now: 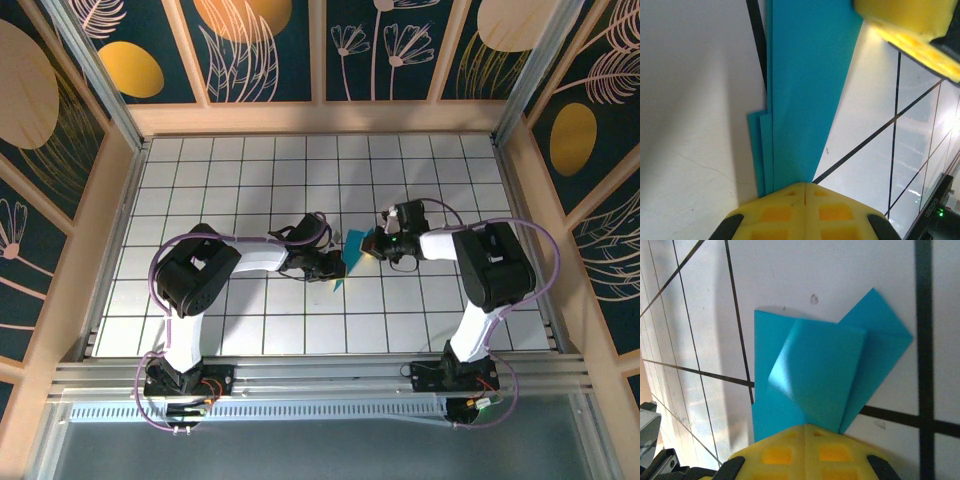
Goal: Fold a paper plane with a square sheet of paper (fold left side to right side)
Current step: Fold the wing for the fifth time at the center of the table.
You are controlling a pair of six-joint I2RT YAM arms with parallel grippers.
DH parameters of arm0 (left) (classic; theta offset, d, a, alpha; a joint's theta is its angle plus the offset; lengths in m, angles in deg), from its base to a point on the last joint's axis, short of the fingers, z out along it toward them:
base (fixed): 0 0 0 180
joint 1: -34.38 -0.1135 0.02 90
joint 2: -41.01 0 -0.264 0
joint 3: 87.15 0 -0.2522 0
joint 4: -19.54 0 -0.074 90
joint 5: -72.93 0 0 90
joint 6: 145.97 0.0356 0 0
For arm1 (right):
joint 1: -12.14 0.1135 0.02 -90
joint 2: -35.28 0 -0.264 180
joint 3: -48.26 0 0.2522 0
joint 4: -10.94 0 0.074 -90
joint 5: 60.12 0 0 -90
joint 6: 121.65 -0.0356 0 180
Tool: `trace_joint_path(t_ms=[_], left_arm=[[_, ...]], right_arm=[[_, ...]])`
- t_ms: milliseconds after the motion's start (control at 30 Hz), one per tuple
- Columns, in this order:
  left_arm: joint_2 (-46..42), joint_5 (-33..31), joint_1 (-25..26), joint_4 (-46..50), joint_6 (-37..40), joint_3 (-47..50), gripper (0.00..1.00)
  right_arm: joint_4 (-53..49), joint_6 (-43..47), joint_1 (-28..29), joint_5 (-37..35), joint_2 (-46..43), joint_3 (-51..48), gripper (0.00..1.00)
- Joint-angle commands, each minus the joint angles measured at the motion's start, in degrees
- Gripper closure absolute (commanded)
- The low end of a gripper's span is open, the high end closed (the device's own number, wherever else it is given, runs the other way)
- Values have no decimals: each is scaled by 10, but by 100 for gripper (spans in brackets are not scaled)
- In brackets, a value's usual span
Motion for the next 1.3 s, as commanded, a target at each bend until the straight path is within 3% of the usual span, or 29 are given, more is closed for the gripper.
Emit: trace_joint_path(t_ms=[0,633,967,1067,1267], left_arm=[[25,-44,0,104,9,23,100],[22,-45,1,101,8,26,100],[18,-45,1,95,7,27,100],[17,-46,1,93,6,27,100],[18,-45,1,89,4,24,100]], right_arm=[[-3,21,-35,-82,23,19,100],[-26,45,-89,-68,61,79,100],[-85,56,-89,-78,-29,98,100],[-91,40,-75,-63,-66,78,100],[-69,-40,6,-37,-120,8,100]])
